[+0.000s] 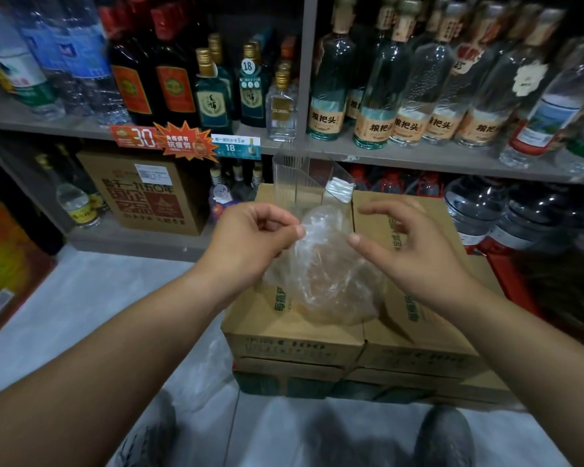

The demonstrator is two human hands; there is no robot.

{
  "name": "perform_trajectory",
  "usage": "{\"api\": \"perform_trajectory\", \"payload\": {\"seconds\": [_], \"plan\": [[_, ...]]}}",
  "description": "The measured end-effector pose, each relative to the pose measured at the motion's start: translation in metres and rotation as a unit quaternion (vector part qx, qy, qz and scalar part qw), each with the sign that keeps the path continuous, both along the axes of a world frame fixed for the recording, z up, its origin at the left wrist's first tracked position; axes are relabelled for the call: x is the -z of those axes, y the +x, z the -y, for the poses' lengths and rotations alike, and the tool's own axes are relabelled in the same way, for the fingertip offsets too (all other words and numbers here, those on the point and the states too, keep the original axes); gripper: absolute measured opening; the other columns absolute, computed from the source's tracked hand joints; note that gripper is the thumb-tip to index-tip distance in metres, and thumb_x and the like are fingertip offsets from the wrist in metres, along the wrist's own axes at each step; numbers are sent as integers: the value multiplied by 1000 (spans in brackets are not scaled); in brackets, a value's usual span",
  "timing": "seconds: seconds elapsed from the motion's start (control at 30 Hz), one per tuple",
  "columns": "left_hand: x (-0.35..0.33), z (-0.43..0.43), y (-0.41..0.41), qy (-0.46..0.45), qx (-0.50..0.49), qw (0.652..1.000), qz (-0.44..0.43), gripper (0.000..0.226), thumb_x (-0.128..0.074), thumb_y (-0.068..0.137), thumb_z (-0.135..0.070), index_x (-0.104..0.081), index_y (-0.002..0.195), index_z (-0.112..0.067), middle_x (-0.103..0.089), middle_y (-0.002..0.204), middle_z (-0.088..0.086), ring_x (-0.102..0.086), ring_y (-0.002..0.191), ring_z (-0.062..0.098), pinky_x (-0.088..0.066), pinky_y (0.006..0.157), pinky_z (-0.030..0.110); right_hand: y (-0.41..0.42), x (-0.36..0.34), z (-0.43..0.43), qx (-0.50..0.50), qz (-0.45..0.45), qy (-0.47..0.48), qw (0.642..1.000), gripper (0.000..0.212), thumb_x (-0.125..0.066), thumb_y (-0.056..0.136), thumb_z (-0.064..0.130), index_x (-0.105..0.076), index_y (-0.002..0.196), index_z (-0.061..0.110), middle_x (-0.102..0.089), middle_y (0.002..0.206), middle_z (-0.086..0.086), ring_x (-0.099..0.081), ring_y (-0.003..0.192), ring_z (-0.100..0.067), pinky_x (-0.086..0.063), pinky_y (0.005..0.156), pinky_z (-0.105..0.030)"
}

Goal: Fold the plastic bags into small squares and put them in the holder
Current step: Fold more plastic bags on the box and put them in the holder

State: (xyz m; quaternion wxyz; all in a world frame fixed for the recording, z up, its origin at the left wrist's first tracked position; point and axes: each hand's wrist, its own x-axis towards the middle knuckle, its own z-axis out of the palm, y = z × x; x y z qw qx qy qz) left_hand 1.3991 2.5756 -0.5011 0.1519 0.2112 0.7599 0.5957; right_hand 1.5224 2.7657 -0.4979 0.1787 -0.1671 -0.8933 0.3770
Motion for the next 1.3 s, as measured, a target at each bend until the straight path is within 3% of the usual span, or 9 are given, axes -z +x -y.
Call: {"api": "perform_trajectory", "payload": {"seconds": [0.17,0.3,0.47,0.53,0.7,0.83,0.97,1.1,1.3], "plan": [[2,-11,12,18,49,999,-6,8,-81,83,-11,-76,86,-7,-72,75,7,-63,69,9,-54,68,21,-1,3,20,-68,9,2,998,38,-75,76,52,-70,110,39,-65,109,20,-58,106,2,-48,89,-27],[3,-14,18,52,80,995,11,13,-78,85,-12,-76,96,-6,-75,83,10,-67,76,9,-56,74,23,-4,8,22,-69,3,-91,993,11,-81,83,22,-73,90,24,-73,86,3,-68,80,-11,-59,75,-36],[9,-6,17,7,124,991,51,44,-85,69,-30,-72,109,-17,-74,104,10,-71,96,17,-60,89,34,-1,5,12,-41,-39,-217,975,14,-78,83,10,-71,93,3,-73,90,-17,-68,75,-19,-59,71,-32],[10,-5,18,-3,119,991,63,28,-85,76,-15,-72,101,-12,-71,96,23,-66,84,24,-59,87,42,0,5,9,-35,-39,-244,968,12,-77,84,10,-71,92,5,-74,88,-17,-68,75,-18,-58,73,-32],[8,-2,14,-13,60,997,39,13,-81,81,-4,-72,89,-9,-67,77,6,-62,65,7,-54,63,18,0,5,-1,-1,-54,-267,962,4,-73,89,14,-70,87,14,-69,72,-3,-64,68,-15,-55,67,-29],[6,2,10,-7,36,999,40,11,-80,83,-1,-72,89,-6,-66,68,-4,-61,59,0,-51,58,13,-1,4,-9,35,-65,-312,947,4,-67,95,16,-68,91,14,-69,75,2,-65,71,-15,-54,72,-34],[7,4,12,5,35,999,37,11,-80,83,-4,-72,90,-5,-66,74,3,-62,62,4,-52,60,14,1,3,-12,10,-56,-287,956,24,-71,91,31,-70,115,29,-72,107,6,-71,97,-12,-58,84,-32],[10,3,13,10,39,999,18,7,-79,85,-7,-73,87,-10,-63,70,-3,-57,64,7,-50,62,15,-2,1,-6,21,-61,-211,975,9,-66,96,23,-74,97,19,-75,94,2,-67,85,-7,-55,78,-26],[12,4,13,17,35,999,-6,8,-76,87,-5,-71,85,-11,-61,71,-1,-53,66,10,-49,62,17,-7,-3,-9,70,-104,-302,945,11,-64,98,21,-68,97,11,-74,98,-14,-70,89,-29,-57,91,-54]]}}
